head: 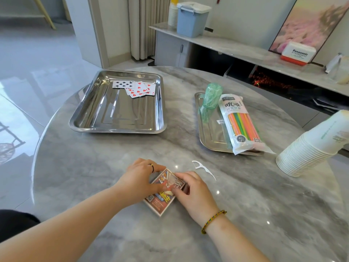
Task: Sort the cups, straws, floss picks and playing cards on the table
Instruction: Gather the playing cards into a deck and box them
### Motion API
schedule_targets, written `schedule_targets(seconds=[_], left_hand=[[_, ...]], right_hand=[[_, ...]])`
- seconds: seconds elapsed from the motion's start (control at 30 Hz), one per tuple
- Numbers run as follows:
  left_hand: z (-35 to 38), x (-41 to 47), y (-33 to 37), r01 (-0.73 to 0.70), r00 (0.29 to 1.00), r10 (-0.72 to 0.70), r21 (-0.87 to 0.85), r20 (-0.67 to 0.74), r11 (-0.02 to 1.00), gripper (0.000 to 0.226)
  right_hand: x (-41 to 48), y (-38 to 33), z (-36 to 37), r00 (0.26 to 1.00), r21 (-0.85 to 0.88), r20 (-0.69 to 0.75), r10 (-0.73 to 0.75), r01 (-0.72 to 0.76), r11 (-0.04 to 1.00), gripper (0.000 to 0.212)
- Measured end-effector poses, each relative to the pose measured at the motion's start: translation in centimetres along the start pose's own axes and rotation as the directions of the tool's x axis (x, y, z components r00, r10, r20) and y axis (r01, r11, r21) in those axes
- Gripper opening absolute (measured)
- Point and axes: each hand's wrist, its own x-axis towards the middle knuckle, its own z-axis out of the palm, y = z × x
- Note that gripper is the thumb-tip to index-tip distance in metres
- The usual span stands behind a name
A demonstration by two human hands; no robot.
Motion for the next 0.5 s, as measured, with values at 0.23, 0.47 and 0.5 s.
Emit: schedule_targets(seconds=[0.23, 0.47, 0.5], left_hand=[[-2.6, 1.1, -1.9, -0.083, 0.968, 0.11, 0.128, -0.225, 0.988, 0.038], [-8.3, 4.5, -7.4, 0.11, 0.926, -0.014, 0.234, -0.377, 0.966, 0.041], [-8.5, 4.7, -8.1, 0.138, 0.939, -0.056, 0.222, -0.34, 0.965, 0.039]], right_hand=[[0.0, 0.1, -0.1, 1.0, -0.018, 0.009, 0.024, -0.024, 1.0, 0.03], [5.4, -2.2, -1.2, 0.98, -0.021, -0.199, 0.001, -0.005, 1.0, 0.016], [7.1, -2.9, -1.4, 0.981, -0.048, -0.193, -0.028, 0.019, 0.999, 0.017]])
